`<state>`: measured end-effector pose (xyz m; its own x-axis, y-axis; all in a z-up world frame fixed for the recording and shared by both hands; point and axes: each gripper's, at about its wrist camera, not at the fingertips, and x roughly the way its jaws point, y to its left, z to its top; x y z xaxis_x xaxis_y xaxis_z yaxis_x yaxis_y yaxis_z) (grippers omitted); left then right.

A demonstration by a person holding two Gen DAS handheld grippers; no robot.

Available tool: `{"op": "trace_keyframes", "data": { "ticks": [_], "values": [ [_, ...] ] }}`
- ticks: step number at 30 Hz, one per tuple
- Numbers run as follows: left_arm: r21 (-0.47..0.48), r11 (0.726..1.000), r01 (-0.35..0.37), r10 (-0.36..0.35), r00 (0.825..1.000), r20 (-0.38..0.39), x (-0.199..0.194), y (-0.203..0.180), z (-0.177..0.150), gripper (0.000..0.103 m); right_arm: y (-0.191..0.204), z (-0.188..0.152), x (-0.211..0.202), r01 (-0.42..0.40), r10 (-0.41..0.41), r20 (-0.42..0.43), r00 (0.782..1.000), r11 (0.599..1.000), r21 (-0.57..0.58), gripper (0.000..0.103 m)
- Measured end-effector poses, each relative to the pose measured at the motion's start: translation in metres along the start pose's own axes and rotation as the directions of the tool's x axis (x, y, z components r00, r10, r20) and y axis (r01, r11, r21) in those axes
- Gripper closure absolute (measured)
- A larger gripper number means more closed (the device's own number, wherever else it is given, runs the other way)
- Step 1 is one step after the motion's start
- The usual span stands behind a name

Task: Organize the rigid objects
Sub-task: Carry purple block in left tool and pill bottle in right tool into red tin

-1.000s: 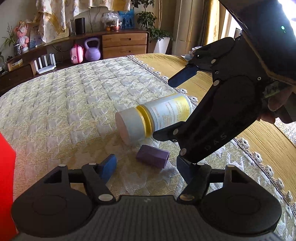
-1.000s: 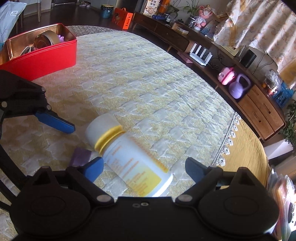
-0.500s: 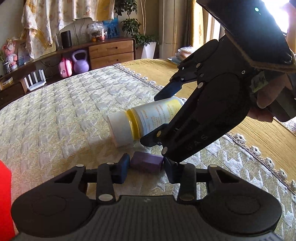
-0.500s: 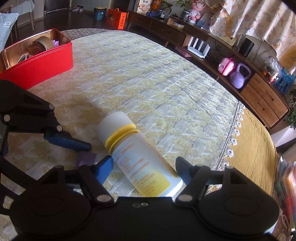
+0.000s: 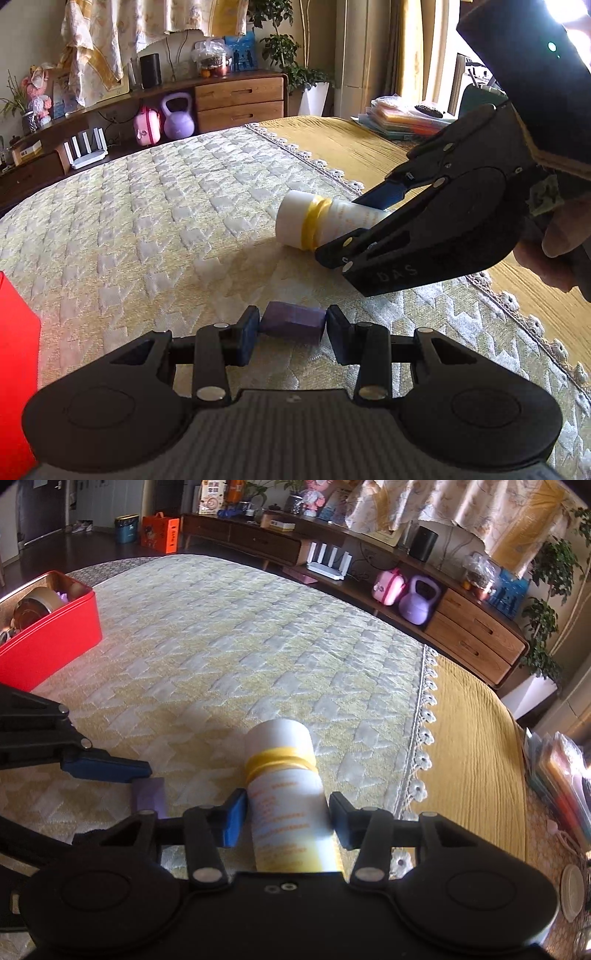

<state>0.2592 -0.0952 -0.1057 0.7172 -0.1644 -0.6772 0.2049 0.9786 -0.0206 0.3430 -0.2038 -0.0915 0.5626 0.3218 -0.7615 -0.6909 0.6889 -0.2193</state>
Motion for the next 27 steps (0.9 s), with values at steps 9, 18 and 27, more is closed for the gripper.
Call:
{"op": "trace_keyframes", "data": {
  "ticks": [9,18,27],
  "values": [
    [-0.037,0.999,-0.005,0.005,1.000,0.001,-0.030,0.010,-0.015,0.064,0.009,-0.020,-0.036,-0.020,0.020,0.004,1.000,0.985,0.173,0.055],
    [-0.100,0.995,-0.021,0.023,1.000,0.017,-0.071,0.030,-0.032,0.064,0.032,-0.041,-0.075,-0.044,0.040,0.018,0.999,0.948,0.316,0.055],
    [-0.169,0.984,-0.056,0.062,0.998,0.030,-0.111,0.054,-0.048,0.064,0.070,-0.045,-0.104,-0.050,0.037,0.040,0.999,0.923,0.383,0.055]
  ]
}}
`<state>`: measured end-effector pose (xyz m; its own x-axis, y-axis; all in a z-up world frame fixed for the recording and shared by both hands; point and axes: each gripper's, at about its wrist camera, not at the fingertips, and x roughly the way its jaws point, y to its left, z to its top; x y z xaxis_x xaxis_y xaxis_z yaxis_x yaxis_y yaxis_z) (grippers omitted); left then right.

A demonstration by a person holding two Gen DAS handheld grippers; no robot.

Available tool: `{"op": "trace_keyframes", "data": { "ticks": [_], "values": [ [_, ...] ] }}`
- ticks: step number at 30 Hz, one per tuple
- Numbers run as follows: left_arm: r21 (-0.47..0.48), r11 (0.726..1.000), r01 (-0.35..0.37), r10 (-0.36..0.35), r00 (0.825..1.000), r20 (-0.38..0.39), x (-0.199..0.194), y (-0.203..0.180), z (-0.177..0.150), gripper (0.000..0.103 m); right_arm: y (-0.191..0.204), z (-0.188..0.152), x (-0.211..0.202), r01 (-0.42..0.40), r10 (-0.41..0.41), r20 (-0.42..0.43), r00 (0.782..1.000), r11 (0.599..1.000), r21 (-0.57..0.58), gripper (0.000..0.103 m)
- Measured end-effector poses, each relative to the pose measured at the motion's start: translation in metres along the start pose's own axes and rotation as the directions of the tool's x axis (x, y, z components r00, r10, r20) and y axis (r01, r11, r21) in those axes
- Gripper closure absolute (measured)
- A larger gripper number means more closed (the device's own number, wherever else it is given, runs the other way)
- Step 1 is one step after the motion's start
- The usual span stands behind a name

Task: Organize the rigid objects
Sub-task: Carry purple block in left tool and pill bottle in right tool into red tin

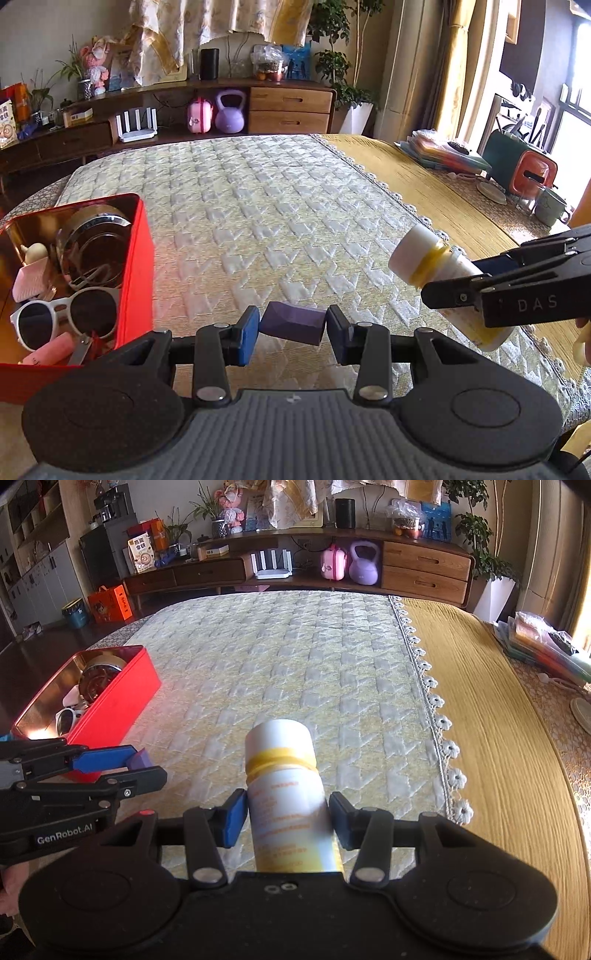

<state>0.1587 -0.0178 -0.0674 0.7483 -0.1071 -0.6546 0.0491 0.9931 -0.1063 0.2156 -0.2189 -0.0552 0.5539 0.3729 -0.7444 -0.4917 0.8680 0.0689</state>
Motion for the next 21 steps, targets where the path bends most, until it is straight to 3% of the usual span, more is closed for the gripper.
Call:
{"op": "trace_keyframes", "data": {
  "ticks": [9,21],
  "values": [
    [-0.023,0.999,-0.040,0.042,0.998,0.048,-0.041,0.026,0.001,0.064,0.037,0.002,-0.017,-0.049,0.048,0.008,0.999,0.998,0.047,0.055],
    [-0.088,0.991,-0.100,0.108,0.990,0.093,-0.076,0.084,0.003,0.064,0.107,0.025,-0.022,-0.108,0.109,0.039,0.993,0.994,-0.012,0.055]
  ]
}}
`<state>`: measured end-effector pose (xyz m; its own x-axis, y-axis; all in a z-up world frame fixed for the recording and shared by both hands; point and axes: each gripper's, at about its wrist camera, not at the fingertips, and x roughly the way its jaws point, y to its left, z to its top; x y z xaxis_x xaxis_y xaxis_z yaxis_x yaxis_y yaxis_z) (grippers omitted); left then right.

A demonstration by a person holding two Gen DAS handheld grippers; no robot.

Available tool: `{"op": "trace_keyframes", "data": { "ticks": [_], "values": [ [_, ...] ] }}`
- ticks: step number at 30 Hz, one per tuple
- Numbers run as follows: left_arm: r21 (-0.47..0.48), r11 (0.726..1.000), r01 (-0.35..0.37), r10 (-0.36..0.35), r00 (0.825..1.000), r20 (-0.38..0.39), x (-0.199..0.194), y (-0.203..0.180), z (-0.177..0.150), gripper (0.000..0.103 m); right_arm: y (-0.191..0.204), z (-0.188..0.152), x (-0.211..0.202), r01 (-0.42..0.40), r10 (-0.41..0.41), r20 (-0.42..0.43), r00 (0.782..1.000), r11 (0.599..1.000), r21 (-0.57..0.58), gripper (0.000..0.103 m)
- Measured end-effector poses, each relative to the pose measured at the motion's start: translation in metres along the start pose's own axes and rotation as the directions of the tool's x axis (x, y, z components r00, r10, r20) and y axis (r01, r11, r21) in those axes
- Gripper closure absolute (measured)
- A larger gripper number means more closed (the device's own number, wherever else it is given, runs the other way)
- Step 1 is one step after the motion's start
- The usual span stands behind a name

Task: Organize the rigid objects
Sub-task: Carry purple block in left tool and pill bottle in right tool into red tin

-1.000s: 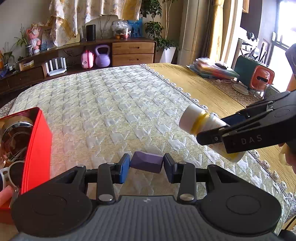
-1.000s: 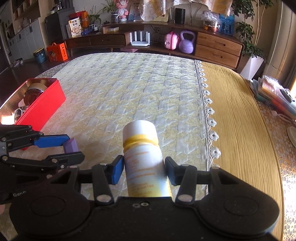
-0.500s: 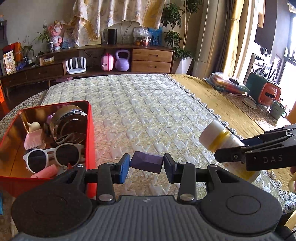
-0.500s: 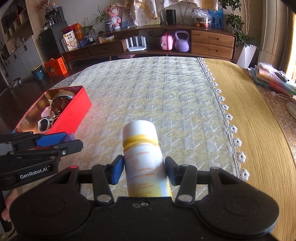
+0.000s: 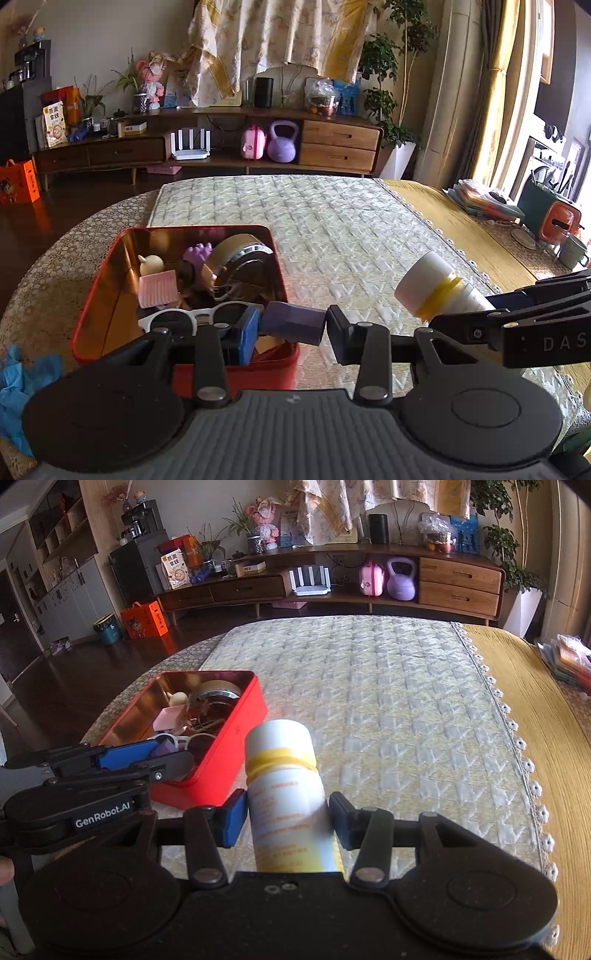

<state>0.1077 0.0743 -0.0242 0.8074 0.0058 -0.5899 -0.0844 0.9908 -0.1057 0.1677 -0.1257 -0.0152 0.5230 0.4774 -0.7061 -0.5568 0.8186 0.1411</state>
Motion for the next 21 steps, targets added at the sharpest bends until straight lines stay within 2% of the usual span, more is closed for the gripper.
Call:
{"op": "trace_keyframes", "data": {
  "ticks": [12,21],
  "values": [
    [-0.063,0.993,-0.104,0.104,0.995,0.006,0.002,0.069,0.011,0.064,0.052,0.029,0.030,-0.032,0.032,0.007,0.999,0.998,-0.045,0.055],
    [-0.104,0.984,-0.144,0.145,0.989,0.000,0.024,0.107,0.036,0.064,0.092,0.040,0.055,-0.050,0.052,0.008,0.999,0.988,-0.145,0.055]
  ]
}}
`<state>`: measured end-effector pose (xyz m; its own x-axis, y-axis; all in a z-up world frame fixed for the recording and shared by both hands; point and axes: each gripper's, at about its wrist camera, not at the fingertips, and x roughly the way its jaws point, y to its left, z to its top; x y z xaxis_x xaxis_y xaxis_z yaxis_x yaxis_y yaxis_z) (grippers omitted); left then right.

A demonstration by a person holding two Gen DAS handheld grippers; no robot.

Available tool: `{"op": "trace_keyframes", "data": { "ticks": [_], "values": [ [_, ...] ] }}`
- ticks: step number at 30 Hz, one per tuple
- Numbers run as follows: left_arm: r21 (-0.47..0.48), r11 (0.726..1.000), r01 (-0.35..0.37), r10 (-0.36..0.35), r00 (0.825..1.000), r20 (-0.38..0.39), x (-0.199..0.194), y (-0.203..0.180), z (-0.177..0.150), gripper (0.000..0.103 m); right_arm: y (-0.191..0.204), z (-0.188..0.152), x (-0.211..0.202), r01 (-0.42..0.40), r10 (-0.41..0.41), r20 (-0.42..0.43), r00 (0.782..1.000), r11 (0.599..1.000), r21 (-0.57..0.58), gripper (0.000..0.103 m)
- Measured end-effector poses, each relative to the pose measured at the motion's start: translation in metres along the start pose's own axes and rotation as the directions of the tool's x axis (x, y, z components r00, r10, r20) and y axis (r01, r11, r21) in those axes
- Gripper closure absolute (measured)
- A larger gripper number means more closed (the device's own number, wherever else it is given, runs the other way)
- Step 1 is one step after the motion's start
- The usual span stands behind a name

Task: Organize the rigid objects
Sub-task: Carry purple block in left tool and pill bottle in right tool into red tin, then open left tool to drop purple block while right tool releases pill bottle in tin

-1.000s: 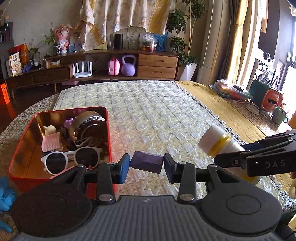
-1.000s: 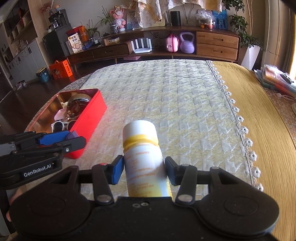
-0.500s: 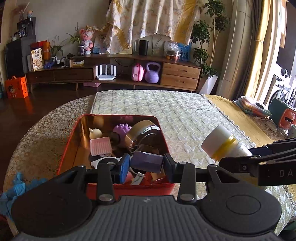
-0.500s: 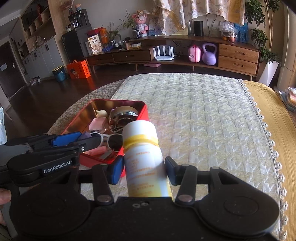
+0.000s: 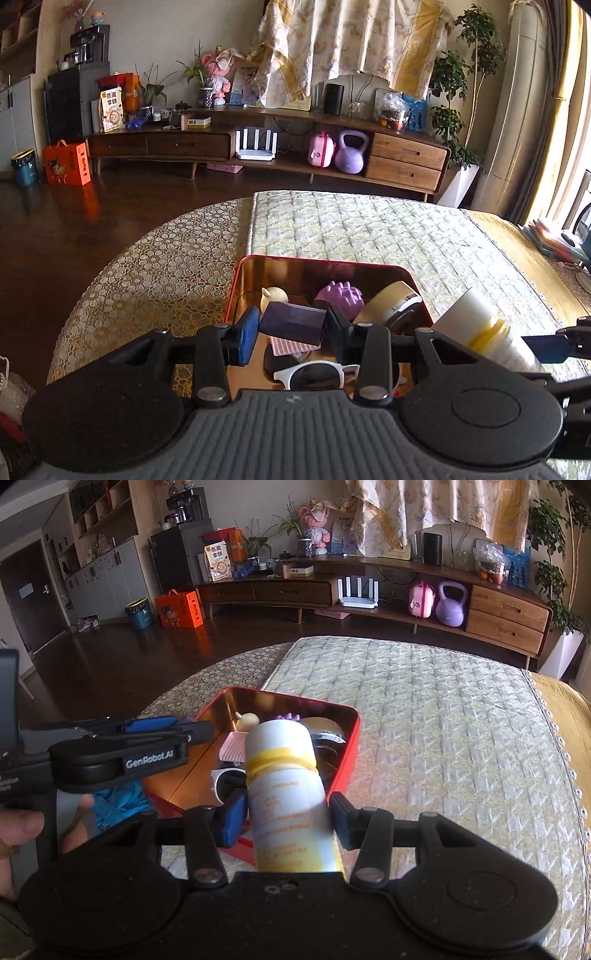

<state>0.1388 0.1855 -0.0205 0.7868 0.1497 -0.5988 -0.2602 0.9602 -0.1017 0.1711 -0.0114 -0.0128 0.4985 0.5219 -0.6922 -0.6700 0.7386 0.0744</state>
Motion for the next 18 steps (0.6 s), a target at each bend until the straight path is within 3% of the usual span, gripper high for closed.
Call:
{"op": "trace_keyframes", "data": {
  "ticks": [11,18],
  "values": [
    [-0.017,1.000,-0.014,0.014,1.000,0.002,0.038,0.010,0.031,0.064,0.037,0.000,0.034,-0.038,0.030,-0.034,0.999,0.966,-0.255,0.055],
    [0.013,1.000,-0.001,0.002,0.998,-0.059,0.066,0.002,0.028,0.064,0.043,-0.003,0.058,-0.059,0.036,-0.074,0.997,0.935,-0.348,0.058]
  ]
}}
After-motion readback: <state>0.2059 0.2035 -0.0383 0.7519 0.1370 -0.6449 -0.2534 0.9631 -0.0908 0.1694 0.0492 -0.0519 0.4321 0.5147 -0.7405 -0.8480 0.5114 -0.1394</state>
